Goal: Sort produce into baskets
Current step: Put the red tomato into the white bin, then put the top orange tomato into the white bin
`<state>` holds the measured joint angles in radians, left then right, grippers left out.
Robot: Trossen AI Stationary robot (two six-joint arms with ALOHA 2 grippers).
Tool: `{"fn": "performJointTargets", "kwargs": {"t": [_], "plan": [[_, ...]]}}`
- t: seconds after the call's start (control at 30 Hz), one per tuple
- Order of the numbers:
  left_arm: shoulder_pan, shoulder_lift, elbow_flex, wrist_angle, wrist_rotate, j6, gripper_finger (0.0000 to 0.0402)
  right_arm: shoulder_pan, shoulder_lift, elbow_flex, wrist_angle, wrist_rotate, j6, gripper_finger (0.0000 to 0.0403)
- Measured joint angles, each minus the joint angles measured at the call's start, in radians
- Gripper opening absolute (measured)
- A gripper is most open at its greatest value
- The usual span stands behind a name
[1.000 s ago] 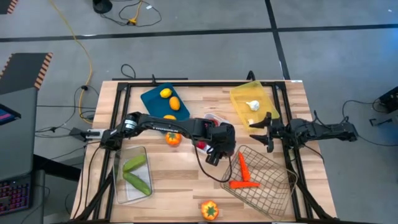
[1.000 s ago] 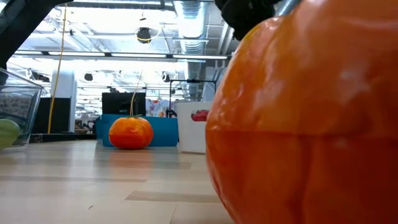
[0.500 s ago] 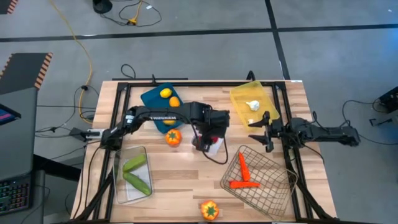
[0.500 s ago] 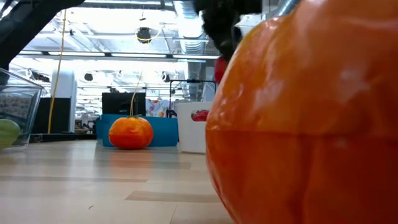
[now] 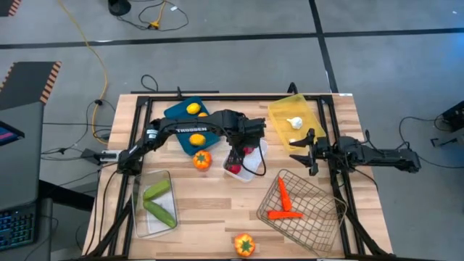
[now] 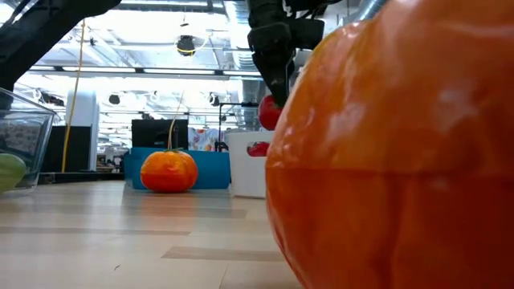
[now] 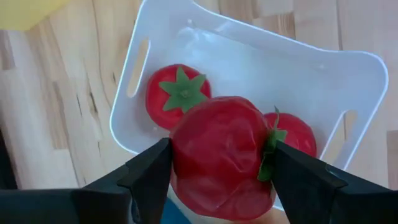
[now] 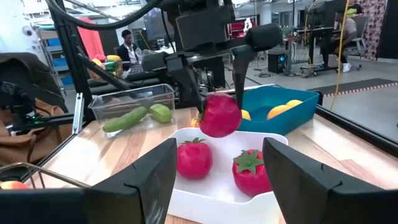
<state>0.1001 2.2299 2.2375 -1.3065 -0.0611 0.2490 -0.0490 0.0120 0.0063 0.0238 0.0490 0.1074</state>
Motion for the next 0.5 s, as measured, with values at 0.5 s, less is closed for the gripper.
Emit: {"fn": "performJointTargets", "kwargs": {"t": [0.5], "plan": [[-0.016, 0.007, 0.001, 0.016, -0.096, -0.044, 0.0285, 0.0, 0.0, -0.001, -0.001, 0.002, -0.003, 0.0265]]}}
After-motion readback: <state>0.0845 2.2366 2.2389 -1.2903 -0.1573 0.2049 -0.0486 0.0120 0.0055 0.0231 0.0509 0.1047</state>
